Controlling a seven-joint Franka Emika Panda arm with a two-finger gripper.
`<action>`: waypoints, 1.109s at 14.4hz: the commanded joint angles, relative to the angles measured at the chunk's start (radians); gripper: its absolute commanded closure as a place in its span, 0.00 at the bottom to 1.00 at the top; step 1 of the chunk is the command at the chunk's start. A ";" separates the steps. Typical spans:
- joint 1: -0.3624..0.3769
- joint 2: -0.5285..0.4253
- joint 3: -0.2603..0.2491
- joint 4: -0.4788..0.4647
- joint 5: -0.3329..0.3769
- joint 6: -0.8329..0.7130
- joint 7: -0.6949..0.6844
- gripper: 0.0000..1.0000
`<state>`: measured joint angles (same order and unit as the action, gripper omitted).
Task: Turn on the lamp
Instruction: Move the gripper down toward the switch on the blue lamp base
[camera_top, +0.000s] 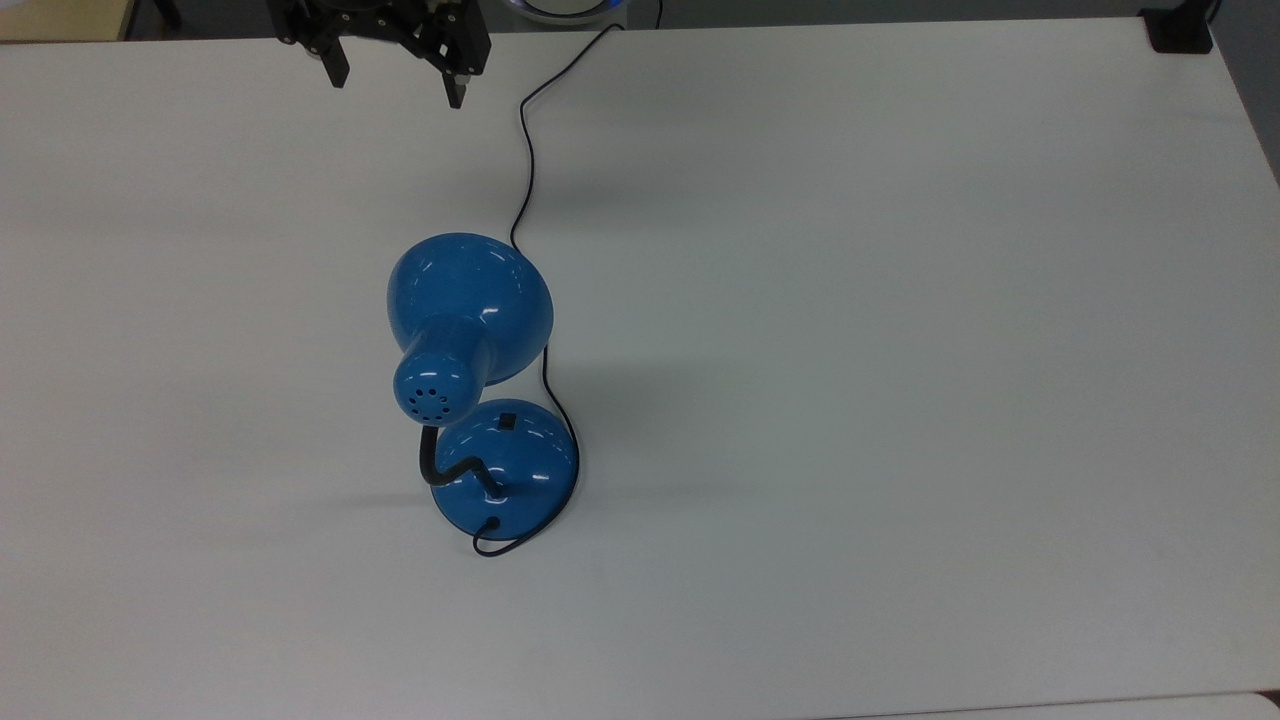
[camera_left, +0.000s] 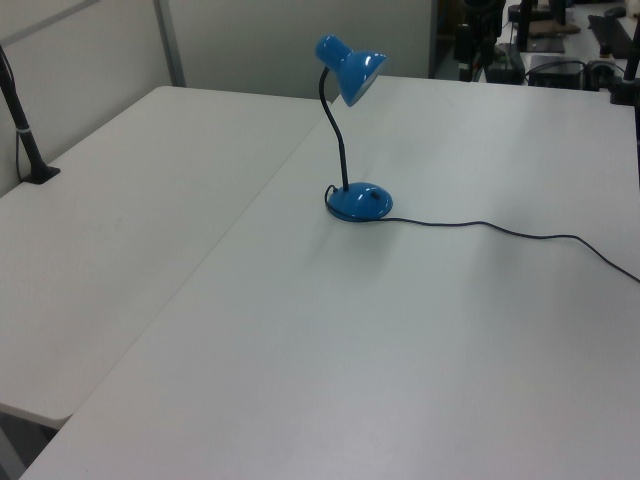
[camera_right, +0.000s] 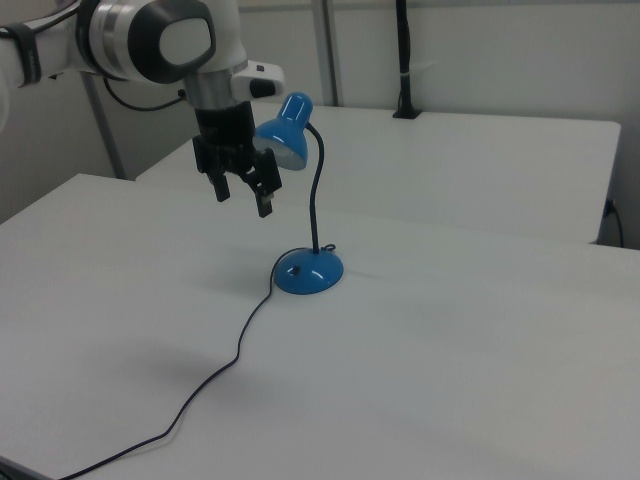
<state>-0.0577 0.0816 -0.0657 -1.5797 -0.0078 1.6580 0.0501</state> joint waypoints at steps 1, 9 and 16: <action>0.013 0.020 -0.002 0.020 0.009 -0.027 -0.012 0.00; 0.015 0.043 0.003 0.020 0.011 -0.015 -0.018 0.00; 0.016 0.060 0.006 0.009 0.023 0.009 -0.227 1.00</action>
<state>-0.0477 0.1327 -0.0548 -1.5797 -0.0078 1.6579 -0.0356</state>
